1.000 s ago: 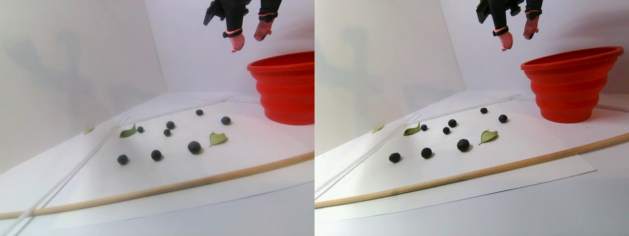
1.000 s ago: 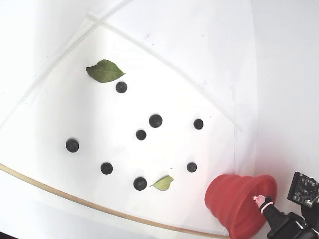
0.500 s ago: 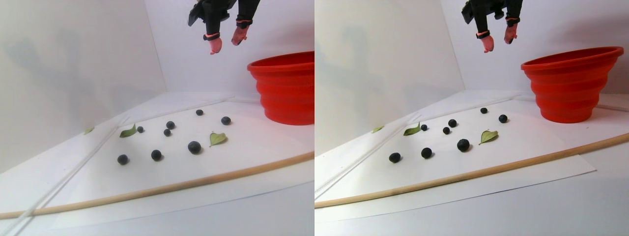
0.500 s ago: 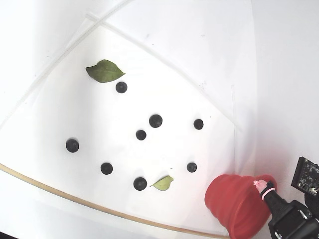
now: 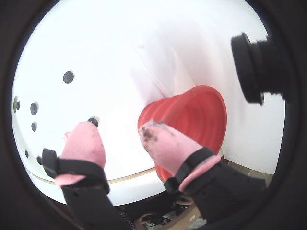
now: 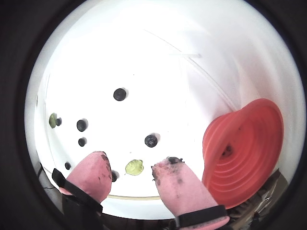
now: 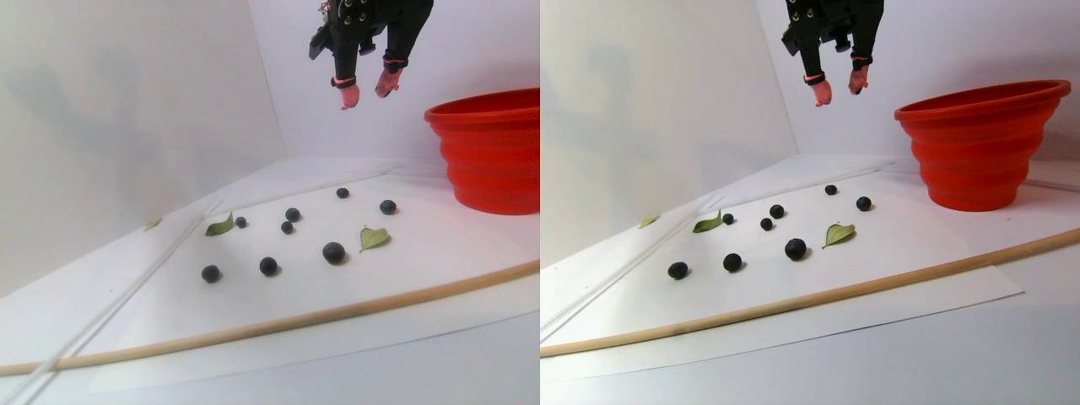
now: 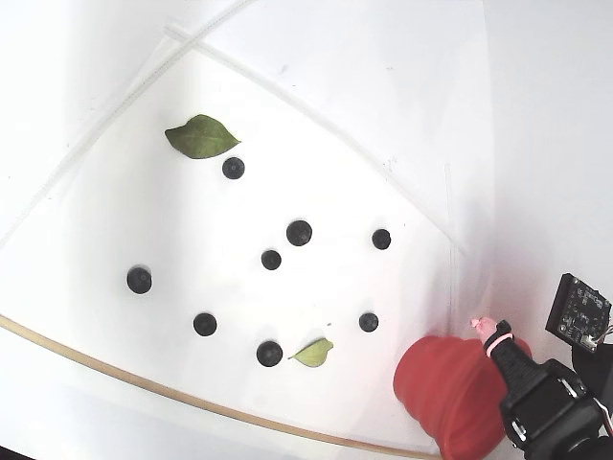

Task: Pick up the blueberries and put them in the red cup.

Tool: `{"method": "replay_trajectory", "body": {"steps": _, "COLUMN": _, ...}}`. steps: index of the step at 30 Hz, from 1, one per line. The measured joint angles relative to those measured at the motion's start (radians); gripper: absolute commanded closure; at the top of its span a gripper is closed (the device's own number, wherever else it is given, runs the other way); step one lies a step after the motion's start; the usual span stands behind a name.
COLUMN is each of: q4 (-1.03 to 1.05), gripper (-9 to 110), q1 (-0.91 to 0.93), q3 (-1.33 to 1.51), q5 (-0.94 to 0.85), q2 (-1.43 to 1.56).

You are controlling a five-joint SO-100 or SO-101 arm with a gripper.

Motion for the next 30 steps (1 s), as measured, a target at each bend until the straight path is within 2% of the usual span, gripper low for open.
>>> {"method": "replay_trajectory", "body": {"steps": 30, "q4": -0.232, "gripper": 82, "q1": -0.044, "q3": 0.000, "q5": 0.026, "q2": -0.236}}
